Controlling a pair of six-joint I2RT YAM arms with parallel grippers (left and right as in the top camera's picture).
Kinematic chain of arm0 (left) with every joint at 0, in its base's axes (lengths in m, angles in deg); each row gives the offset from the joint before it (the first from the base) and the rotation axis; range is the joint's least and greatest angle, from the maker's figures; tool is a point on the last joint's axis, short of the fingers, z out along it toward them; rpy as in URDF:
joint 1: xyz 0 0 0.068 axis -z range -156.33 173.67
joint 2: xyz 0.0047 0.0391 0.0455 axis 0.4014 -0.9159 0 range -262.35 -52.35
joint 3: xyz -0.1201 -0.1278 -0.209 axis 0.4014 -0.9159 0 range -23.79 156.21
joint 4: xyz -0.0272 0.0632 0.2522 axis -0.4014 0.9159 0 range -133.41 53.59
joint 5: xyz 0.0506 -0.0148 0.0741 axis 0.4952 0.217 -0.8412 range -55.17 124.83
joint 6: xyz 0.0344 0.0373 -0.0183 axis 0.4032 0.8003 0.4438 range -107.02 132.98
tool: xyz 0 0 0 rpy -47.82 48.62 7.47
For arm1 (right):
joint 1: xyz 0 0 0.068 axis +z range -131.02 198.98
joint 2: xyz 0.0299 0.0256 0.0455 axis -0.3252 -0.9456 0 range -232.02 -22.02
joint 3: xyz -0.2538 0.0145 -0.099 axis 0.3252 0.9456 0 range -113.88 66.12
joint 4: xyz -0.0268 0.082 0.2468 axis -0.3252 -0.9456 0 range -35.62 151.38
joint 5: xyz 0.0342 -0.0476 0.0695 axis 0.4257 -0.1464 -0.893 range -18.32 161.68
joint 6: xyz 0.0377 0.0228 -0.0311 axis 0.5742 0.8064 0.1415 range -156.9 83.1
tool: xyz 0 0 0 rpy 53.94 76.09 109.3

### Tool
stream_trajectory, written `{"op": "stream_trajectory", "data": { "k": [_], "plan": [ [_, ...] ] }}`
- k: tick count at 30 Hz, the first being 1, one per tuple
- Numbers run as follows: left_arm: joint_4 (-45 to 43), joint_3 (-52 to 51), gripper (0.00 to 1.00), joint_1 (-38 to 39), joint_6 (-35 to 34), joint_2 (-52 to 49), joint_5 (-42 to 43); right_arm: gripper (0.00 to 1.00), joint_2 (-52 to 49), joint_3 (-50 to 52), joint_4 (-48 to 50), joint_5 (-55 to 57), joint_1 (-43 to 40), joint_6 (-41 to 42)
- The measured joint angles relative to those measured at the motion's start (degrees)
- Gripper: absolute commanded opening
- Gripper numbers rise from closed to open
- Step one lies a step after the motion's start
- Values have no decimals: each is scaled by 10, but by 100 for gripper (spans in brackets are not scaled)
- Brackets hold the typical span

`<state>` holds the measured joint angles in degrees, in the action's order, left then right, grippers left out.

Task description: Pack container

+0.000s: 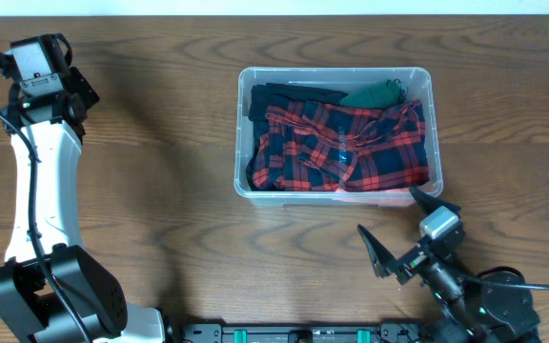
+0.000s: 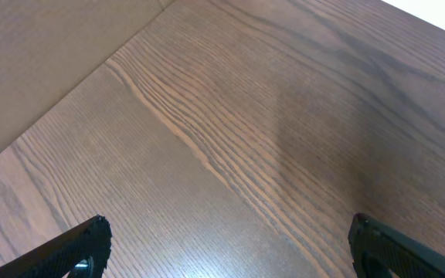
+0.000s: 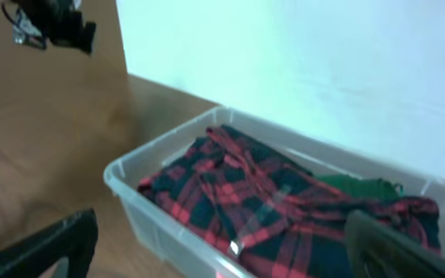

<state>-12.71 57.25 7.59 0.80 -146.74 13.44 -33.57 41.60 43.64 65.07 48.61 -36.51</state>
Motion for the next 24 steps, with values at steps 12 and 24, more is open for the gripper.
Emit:
{"op": "stream_trajectory", "data": {
  "k": [12,24],
  "plan": [
    [0,0,98,0,0,0,0,99,1,129,242,26,10,0],
    [0,0,98,0,0,0,0,99,5,239,380,26,10,0]
  ]
}}
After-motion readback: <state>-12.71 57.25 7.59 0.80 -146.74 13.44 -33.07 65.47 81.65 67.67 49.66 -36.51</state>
